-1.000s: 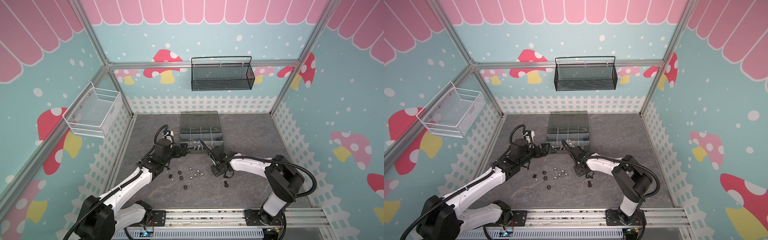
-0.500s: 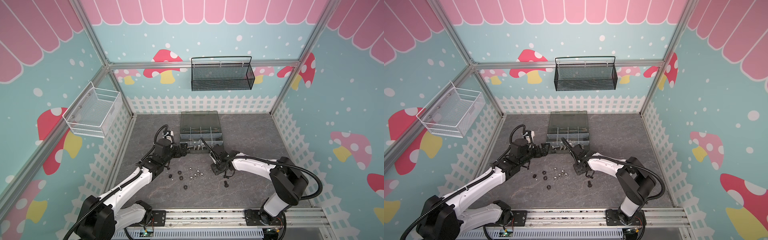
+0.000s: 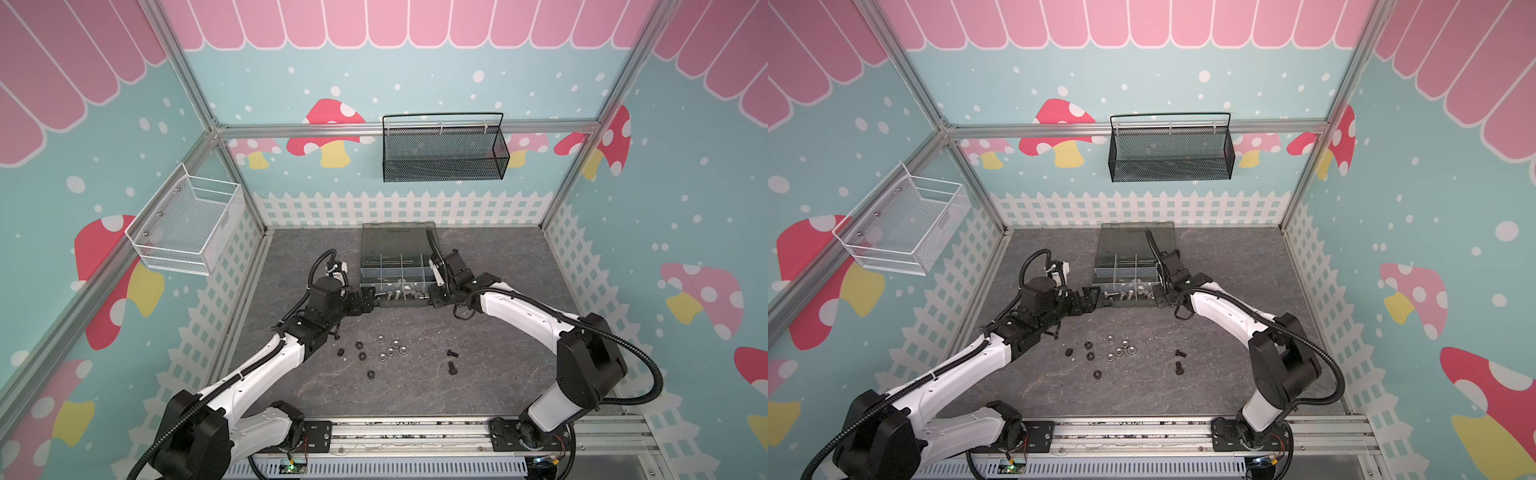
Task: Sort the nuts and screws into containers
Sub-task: 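Carry the black bolt with the right gripper into the organizer compartment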
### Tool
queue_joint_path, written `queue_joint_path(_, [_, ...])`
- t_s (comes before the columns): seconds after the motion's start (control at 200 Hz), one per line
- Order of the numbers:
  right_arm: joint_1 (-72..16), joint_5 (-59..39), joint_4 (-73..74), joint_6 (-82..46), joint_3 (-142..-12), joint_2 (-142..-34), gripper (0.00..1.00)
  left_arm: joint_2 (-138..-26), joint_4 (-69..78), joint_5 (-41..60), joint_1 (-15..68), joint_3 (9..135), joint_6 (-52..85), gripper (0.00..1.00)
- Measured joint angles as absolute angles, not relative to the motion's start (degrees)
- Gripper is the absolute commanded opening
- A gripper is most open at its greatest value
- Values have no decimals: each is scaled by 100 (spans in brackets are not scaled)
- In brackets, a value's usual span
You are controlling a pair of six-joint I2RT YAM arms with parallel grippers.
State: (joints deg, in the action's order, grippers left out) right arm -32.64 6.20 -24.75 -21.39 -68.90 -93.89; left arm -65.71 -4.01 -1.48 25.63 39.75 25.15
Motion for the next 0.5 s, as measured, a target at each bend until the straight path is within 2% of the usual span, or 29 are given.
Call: queue_joint_path(0.495, [-2812, 303, -1997, -1927, -7787, -10471, 0, -6567, -403, -148, 2563, 3975, 2532, 100])
